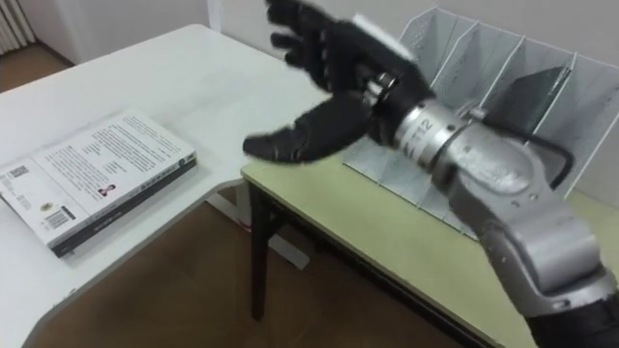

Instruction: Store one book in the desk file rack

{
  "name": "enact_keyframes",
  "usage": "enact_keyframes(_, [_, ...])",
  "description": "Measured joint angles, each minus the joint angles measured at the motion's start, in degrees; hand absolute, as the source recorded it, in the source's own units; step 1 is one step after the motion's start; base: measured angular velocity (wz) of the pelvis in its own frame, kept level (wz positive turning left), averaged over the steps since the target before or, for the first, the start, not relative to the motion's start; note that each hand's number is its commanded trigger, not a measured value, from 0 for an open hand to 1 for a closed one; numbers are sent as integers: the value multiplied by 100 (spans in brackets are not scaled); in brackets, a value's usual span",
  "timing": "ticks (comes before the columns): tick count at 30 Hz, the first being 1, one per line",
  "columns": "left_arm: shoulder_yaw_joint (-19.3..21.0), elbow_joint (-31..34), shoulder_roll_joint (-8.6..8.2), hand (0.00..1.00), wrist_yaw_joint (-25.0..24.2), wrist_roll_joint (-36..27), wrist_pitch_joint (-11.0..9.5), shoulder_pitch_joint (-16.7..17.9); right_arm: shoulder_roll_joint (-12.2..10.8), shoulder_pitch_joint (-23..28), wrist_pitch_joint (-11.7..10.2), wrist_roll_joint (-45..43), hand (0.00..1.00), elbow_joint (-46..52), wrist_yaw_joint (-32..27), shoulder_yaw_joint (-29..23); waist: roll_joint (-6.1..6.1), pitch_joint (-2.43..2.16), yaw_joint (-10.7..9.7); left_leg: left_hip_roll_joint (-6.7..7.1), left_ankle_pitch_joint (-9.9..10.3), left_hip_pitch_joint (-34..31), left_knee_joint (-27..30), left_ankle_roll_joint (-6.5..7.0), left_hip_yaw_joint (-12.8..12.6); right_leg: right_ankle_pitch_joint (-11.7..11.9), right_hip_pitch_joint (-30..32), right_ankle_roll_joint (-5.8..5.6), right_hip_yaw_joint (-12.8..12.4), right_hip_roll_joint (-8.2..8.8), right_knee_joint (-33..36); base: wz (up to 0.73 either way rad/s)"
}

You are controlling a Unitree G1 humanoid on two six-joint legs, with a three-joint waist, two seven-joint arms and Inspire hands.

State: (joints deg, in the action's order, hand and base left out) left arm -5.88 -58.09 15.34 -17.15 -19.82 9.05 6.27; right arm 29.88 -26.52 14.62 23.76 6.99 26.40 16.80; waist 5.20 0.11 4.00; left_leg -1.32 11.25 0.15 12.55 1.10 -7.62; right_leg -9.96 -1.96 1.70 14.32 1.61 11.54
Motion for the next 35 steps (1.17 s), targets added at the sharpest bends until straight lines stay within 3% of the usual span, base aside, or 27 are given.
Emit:
enact_keyframes(6, [-4,-80,-5,0,-97,-80,1,-52,-76,1184,-31,-596,0,-328,682,122,-32,19,289,-1,1,49,-76,1,-80,3,-21,-5,-10,7,0,-4])
enact_keyframes(9, [-19,-131,-50,0,-98,-65,-62,-78,-412,1889,-85,-988,0,-1419,759,193,-88,14,357,9,4,42,-81,6,-65,3,-41,-8,0,20,0,5])
enact_keyframes(13, [-118,-168,-167,0,-16,-85,-139,-93,-766,2555,-92,-1417,0,-3012,736,207,-338,21,373,31,6,12,-74,25,-30,10,-26,-27,-10,29,3,0])
enact_keyframes(16, [-96,-173,-216,0,104,-67,-315,27,-1078,2858,-169,-1563,0,-4243,562,104,-450,-29,269,29,2,27,-90,21,-28,1,-41,-35,5,35,-4,1])
enact_keyframes(20, [84,-167,-308,0,203,20,-472,212,-1454,3114,-569,-1435,0,-5879,50,-485,-482,-34,105,98,1,52,-77,19,35,-32,-160,-42,33,28,-129,11])
enact_keyframes(25, [359,-187,-391,0,358,152,-576,378,-1665,3304,-916,-1268,0,-7050,-684,-1229,-457,-26,-26,107,0,105,-81,21,135,-37,-227,-52,63,31,-198,8])
enact_keyframes(29, [572,-253,-411,0,412,328,-587,453,-1747,3245,-1099,-1191,0,-7490,-1001,-1576,-461,-18,-220,142,1,161,-97,20,174,-38,-344,-66,78,18,-296,4])
enact_keyframes(35, [690,-272,-438,0,533,496,-564,465,-1768,3220,-1162,-1010,0,-7828,-1390,-1590,-472,-1,-231,166,2,269,-177,21,191,-57,-404,-83,71,23,-369,0])
